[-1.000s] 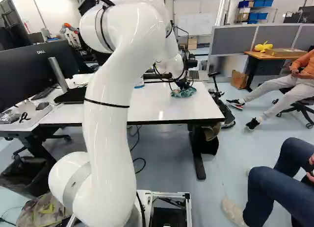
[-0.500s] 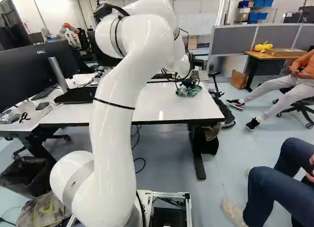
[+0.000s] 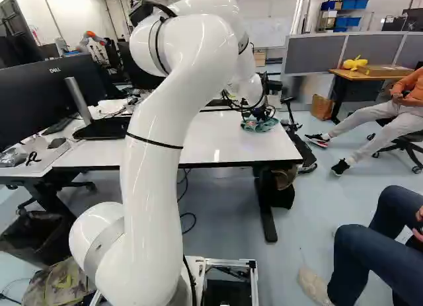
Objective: Clean the table with the green towel
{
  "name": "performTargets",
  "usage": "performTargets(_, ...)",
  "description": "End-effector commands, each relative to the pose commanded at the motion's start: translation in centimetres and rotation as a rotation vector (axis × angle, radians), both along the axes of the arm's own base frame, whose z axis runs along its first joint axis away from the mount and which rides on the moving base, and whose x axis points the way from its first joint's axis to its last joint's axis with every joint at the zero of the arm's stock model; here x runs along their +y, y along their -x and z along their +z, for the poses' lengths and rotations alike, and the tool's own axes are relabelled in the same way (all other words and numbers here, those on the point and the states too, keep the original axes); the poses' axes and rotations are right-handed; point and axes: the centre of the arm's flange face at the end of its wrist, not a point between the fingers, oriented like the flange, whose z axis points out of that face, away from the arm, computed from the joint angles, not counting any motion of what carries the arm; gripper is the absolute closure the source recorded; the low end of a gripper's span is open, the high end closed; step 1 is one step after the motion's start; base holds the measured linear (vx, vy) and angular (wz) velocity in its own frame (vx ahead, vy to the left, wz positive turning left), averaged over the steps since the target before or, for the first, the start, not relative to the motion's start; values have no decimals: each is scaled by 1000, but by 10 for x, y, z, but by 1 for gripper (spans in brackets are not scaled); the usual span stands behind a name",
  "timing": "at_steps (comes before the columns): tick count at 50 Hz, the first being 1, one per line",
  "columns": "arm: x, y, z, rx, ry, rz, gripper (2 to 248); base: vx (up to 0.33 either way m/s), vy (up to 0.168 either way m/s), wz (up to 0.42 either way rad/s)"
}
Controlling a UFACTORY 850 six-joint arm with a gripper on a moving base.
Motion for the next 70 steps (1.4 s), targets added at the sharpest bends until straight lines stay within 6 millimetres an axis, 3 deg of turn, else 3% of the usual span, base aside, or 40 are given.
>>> performTargets(25,8,39,4,31,-15,-15,216,0,0,0)
performTargets(56,62,40,7,48,-21,60,216,0,0,0)
performTargets(70,86,29,6,48,-20,101,216,0,0,0)
